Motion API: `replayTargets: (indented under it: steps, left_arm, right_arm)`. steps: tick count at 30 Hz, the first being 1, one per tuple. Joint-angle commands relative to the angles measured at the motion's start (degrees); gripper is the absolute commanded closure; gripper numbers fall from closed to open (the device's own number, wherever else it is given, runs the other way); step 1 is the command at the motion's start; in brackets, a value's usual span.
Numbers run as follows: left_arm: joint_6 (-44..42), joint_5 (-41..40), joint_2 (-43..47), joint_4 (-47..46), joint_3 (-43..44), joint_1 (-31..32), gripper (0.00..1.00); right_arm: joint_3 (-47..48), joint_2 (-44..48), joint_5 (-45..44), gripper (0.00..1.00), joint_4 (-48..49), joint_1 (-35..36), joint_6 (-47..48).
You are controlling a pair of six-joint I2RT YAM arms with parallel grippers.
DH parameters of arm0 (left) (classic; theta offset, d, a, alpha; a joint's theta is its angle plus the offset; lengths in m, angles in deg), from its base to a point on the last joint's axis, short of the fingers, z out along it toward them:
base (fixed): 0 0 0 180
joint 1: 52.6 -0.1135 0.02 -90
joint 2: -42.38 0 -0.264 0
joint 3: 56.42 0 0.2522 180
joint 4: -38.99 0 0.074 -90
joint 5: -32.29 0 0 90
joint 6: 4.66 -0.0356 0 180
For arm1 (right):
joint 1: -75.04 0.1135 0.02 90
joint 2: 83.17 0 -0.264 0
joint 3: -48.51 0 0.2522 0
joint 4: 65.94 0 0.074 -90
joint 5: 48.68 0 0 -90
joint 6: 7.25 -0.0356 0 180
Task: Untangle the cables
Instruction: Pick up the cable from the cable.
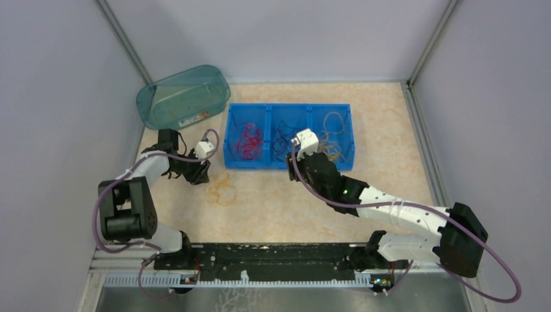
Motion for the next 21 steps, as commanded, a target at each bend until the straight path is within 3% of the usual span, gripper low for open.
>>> replayTargets:
  steps: [1, 3, 5, 10, 13, 20, 21]
  left_arm:
    - [-3.0, 4.3, -4.5, 2.7, 2.6, -0.4, 0.51]
    - [-3.4, 5.9, -5.7, 3.5, 2.7, -0.3, 0.4]
    - [-3.5, 6.2, -6.4, 2.9, 2.5, -0.3, 0.36]
    - [-2.3, 6.3, -9.1, 1.4, 3.9, -0.3, 0.41]
    - [-1.3, 7.1, -9.9, 0.6, 4.4, -0.3, 0.5]
    - [-3.9, 8.5, -6.3, 3.1, 5.1, -0.2, 0.98]
    - [-4.8, 9.1, -5.1, 4.2, 5.3, -0.1, 1.0]
  right_arm:
    - [-0.3, 2.1, -2.3, 0.53, 2.8, 2.4, -3.4]
    - [-0.5, 1.9, -2.5, 0.54, 2.6, 3.0, -3.9]
    - [-0.7, 1.8, -2.5, 0.54, 2.4, 3.2, -4.3]
    - [-0.7, 1.7, -2.5, 0.57, 2.2, 3.9, -5.3]
    - [-0.4, 1.6, -2.4, 0.59, 2.2, 4.2, -5.4]
    - [0.1, 1.5, -1.8, 0.59, 3.7, 4.5, -5.8]
    - [0.1, 1.4, -1.6, 0.59, 4.4, 4.4, -5.8]
